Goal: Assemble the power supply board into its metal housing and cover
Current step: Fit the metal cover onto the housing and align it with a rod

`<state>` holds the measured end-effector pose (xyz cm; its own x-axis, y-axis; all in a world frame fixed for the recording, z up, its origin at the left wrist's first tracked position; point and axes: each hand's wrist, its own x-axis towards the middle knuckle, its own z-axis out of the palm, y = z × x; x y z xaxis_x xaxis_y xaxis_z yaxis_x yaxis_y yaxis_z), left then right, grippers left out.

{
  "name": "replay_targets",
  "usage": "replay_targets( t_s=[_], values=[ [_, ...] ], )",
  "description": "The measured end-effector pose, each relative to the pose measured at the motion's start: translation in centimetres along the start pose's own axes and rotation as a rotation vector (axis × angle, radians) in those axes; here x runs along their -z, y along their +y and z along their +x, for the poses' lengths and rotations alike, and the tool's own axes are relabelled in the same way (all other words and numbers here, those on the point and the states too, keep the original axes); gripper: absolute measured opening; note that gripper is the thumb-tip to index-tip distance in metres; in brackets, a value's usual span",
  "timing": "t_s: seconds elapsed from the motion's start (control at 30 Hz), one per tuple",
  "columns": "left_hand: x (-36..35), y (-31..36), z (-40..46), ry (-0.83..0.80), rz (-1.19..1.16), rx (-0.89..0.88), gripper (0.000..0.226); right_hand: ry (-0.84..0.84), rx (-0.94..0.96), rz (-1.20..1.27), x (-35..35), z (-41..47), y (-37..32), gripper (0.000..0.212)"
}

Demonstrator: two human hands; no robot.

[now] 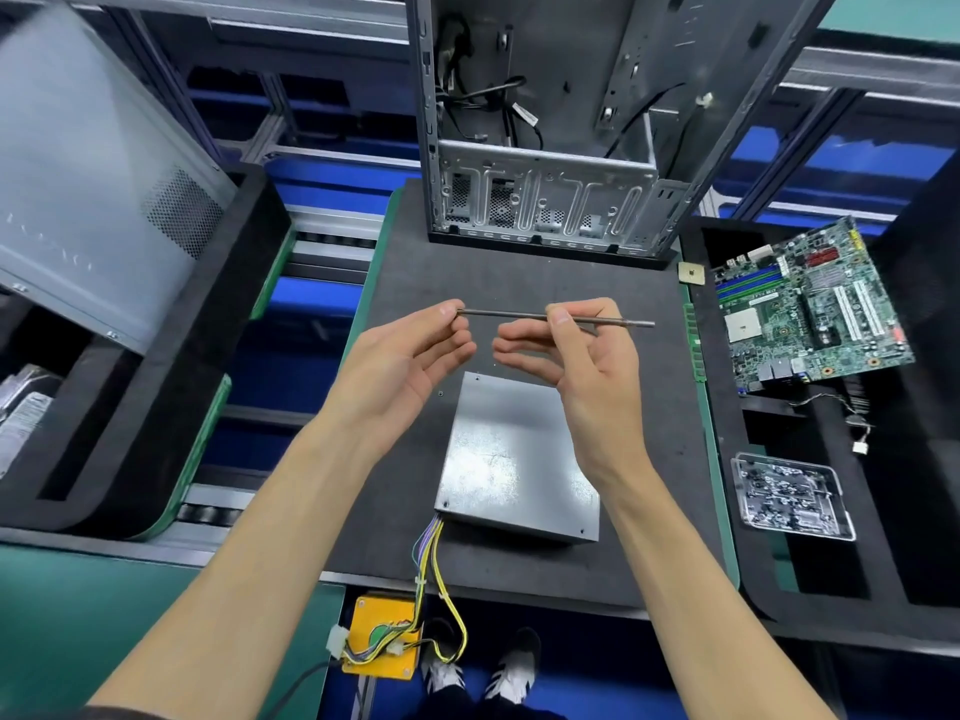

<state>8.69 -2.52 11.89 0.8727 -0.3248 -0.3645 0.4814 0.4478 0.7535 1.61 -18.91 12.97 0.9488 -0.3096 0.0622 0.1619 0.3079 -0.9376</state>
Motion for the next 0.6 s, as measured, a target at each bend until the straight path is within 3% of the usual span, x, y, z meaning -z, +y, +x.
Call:
replay_targets(
  t_s=[0.6],
  values=[
    [0.5,0.1,1.6,-0.044,0.131,0.001,0.011,-0.006,-0.032,0.015,0.9,1.5,1.0,0.008]
  ],
)
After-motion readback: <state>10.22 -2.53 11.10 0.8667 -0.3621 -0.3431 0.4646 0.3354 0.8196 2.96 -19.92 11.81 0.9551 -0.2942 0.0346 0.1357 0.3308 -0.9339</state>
